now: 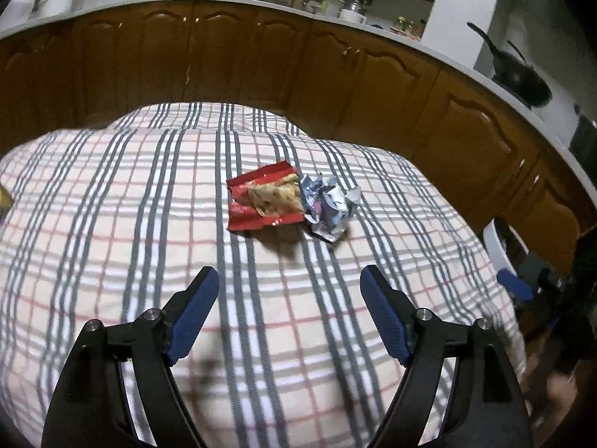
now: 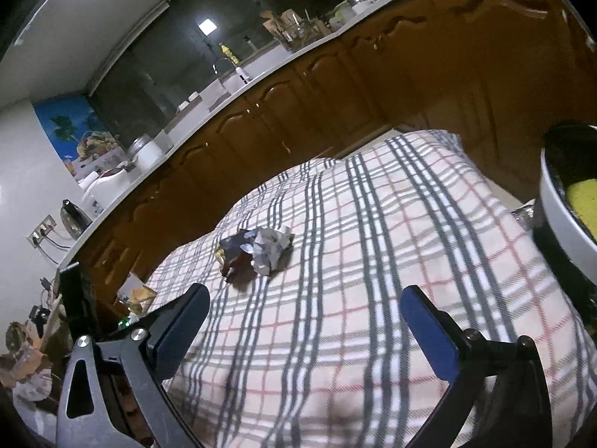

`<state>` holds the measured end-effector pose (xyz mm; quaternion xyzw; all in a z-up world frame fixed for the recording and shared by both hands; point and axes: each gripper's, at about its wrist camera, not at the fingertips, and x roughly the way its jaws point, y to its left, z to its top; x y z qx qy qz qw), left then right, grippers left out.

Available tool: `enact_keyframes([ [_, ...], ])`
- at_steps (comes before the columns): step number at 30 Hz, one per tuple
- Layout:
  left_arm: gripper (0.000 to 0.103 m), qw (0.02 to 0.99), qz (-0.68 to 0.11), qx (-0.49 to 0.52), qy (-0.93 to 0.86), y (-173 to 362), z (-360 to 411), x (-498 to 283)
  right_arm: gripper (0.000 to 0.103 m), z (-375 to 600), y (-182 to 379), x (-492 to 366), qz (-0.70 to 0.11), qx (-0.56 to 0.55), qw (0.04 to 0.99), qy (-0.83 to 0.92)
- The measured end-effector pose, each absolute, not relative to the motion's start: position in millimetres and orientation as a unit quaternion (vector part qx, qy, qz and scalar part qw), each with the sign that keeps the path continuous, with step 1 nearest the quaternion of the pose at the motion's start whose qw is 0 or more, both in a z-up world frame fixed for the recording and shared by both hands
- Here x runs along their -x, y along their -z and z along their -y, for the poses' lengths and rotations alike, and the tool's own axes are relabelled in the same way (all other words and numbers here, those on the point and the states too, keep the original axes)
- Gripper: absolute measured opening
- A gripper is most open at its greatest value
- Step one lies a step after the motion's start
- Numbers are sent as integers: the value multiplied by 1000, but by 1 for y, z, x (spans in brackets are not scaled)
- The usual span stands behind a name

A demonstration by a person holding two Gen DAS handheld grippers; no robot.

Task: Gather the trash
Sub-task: 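Move both tools back over the bed toward the red snack bag and foil, then grasp the red snack bag with the left tool while the right tool grasps the foil wrapper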

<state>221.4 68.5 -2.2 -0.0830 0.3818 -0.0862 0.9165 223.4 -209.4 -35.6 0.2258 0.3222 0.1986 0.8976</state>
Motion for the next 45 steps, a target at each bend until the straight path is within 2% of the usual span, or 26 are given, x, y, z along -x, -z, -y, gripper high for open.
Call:
enact_keyframes([
  [6, 80, 921, -377, 38, 85, -1, -70, -236, 102, 202, 35, -246, -340, -241, 883, -218],
  [11, 80, 919, -381, 41, 91, -2, -74, -255, 95, 189, 39, -267, -353, -251, 870, -234],
  [16, 80, 919, -377, 63, 98, -6, -77, -281, 76, 181, 49, -293, -374, -275, 853, -240],
  [20, 80, 915, -387, 57, 98, -2, -73, -304, 67, 175, 56, -311, -386, -289, 843, -241],
  [21, 77, 914, -391, 53, 97, 1, -72, -309, 63, 173, 58, -313, -387, -289, 842, -241],
  [23, 59, 907, -406, 45, 97, 10, -70, -318, 59, 167, 62, -322, -395, -288, 838, -243],
  [24, 44, 904, -413, 45, 98, 13, -71, -320, 57, 164, 63, -325, -398, -288, 836, -245],
  [27, 40, 903, -413, 57, 106, 20, -80, -320, 50, 154, 67, -334, -407, -284, 832, -249],
  [30, 35, 903, -410, 62, 109, 20, -85, -316, 47, 143, 70, -342, -414, -276, 829, -254],
  [31, 30, 904, -409, 63, 111, 20, -86, -315, 46, 138, 72, -345, -417, -273, 828, -256],
  [32, 29, 903, -410, 63, 113, 20, -86, -315, 45, 133, 74, -349, -422, -270, 826, -258],
  [34, 27, 902, -412, 64, 116, 21, -86, -315, 38, 125, 79, -355, -432, -264, 823, -259],
  [35, 26, 902, -411, 62, 116, 21, -85, -316, 26, 123, 82, -356, -436, -260, 823, -257],
  [36, 26, 903, -409, 58, 114, 21, -85, -315, 21, 122, 84, -356, -438, -258, 822, -256],
  [45, 19, 908, -399, 52, 117, 17, -85, -307, 18, 158, 70, -330, -405, -271, 836, -250],
])
